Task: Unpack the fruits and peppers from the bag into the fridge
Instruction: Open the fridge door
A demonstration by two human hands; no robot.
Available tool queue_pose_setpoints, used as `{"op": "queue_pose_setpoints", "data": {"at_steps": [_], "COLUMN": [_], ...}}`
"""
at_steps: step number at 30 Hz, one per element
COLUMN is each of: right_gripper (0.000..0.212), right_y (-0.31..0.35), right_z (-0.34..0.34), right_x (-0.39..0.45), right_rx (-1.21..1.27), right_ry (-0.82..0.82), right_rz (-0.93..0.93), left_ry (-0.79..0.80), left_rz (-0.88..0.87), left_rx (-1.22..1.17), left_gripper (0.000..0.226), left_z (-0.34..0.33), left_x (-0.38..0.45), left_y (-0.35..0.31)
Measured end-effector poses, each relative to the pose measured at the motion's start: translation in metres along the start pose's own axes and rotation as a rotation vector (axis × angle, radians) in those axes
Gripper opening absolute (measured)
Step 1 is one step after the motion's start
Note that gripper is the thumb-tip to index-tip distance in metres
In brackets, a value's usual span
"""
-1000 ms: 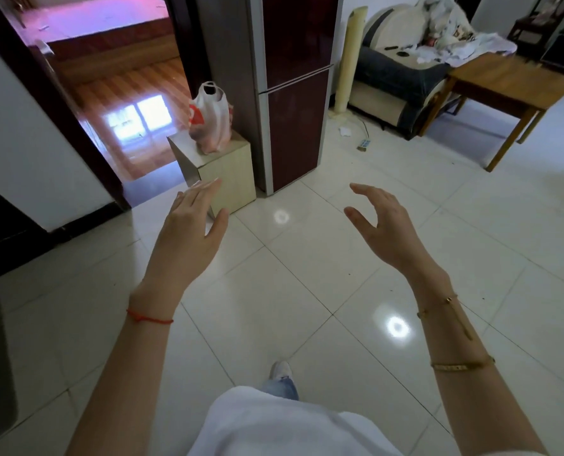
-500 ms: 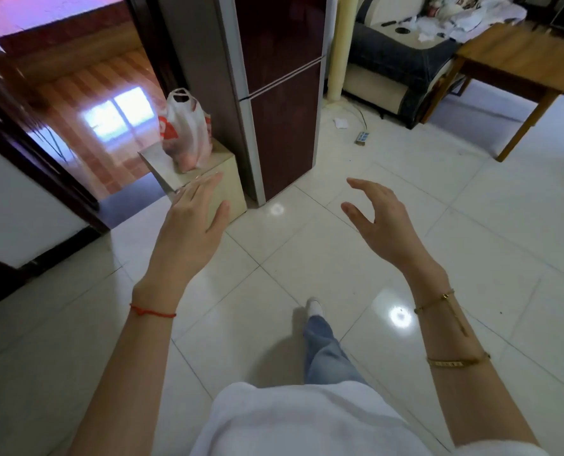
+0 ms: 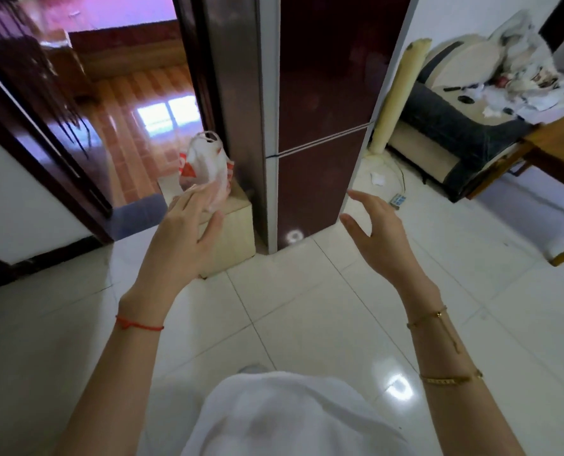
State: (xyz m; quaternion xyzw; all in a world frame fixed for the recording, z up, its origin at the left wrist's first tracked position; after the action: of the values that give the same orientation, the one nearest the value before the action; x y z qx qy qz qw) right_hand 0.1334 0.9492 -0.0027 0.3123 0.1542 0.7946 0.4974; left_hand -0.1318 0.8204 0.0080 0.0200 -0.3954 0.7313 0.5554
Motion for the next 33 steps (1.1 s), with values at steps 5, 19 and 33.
{"op": "queue_pose_setpoints", "data": {"at_steps": [5, 19, 33], "right_gripper": [0.047, 0.048, 0.048], "right_y": [-0.001, -0.013, -0.022], "right_z": [-0.033, -0.123, -0.154], "right_x": [0.076, 0.248, 0.325], "right_rx": [0.065, 0.096, 0.149], "right_ry": [0.038, 0.069, 0.001], "right_rz": [0.062, 0.028, -0.027], "left_ry": [-0.031, 0.014, 0.098], "left_rz": [0.081, 0.146, 0.202], "left_rx": [0.013, 0.053, -0.002], "left_gripper": [0.049, 0.047, 0.048], "left_z": [-0.023, -0.098, -0.151], "left_x": [0.049, 0.217, 0.311], "left_y": [0.024, 0.088, 0.112]}}
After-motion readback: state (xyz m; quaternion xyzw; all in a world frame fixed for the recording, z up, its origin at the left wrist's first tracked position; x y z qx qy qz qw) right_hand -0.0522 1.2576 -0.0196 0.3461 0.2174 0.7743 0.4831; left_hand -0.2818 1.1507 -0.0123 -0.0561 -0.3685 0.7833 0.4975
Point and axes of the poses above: each hand's wrist, its own x-axis towards the middle knuckle, its own z-axis out of the back of the hand, y = z × x, the point moved 7 cm from there along x, towards the middle knuckle, and after that the axes turned 11 degrees about -y, right-handed, at the moved point
